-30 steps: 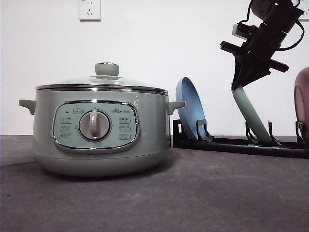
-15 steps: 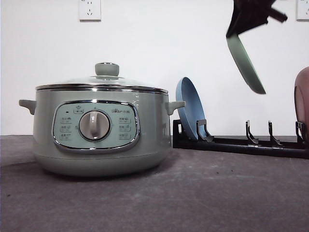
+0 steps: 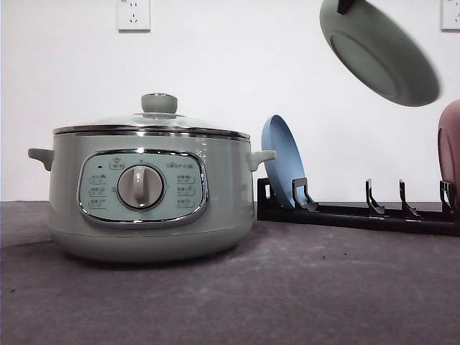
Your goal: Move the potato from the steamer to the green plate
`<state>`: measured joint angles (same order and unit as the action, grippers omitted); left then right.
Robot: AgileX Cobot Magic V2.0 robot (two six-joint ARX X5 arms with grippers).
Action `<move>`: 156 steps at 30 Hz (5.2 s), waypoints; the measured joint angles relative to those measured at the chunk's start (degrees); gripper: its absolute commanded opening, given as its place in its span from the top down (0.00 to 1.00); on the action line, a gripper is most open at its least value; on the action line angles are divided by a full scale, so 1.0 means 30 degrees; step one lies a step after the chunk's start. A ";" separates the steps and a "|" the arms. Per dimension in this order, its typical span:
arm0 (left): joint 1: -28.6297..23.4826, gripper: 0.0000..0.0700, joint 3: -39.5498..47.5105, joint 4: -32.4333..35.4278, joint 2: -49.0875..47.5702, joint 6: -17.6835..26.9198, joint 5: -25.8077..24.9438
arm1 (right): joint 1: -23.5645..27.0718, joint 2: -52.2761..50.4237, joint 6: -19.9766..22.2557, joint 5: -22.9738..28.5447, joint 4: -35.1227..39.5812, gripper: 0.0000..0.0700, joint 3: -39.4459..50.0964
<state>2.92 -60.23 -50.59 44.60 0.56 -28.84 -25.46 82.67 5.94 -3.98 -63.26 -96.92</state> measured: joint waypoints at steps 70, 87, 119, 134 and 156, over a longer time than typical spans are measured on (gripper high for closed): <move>0.0000 0.14 0.0000 0.0000 0.0000 0.0000 0.0000 | -1.0386 -0.0669 -0.2696 0.3287 0.5376 0.50 1.1580; 0.0000 0.14 0.0000 0.0000 0.0000 0.0000 0.0000 | -0.3500 -0.3083 -0.1905 -0.6714 0.6177 0.50 0.6951; 0.2017 0.16 -0.4620 -0.0101 0.4774 -0.0795 0.0790 | -0.0900 -0.3065 -0.1752 -0.8649 0.5976 0.50 0.6951; 0.5878 0.16 -1.2639 -0.1345 1.4292 -0.0200 0.4789 | -0.0870 -0.3065 -0.1555 -0.8635 0.5857 0.50 0.6951; 0.7360 0.18 -1.3164 -0.1265 1.8334 0.0692 0.7240 | -0.0870 -0.3065 -0.1548 -0.8628 0.5856 0.50 0.6951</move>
<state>25.00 -99.72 -54.38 99.60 2.63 -7.12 -28.08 73.47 1.30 -29.87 -45.69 -76.07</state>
